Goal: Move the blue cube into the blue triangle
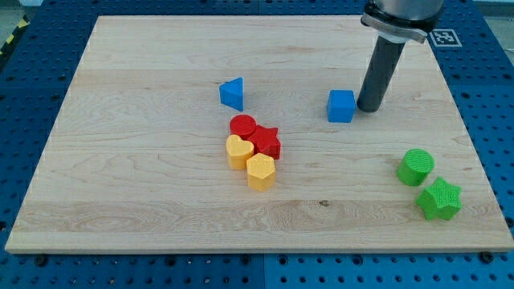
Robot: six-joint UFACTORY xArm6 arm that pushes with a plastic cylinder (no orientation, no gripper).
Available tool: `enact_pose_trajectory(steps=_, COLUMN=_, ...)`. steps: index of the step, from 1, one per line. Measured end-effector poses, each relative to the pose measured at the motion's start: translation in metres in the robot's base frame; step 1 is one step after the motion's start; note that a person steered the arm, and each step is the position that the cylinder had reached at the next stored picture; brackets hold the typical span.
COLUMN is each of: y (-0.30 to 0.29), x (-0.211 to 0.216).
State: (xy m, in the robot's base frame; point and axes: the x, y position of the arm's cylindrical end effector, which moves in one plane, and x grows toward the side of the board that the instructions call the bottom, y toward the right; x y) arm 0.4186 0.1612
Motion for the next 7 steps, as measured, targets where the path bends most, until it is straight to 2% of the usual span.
enact_pose_trajectory(steps=2, y=-0.004, x=0.001)
enact_pose_trajectory(steps=7, y=-0.098, x=0.014)
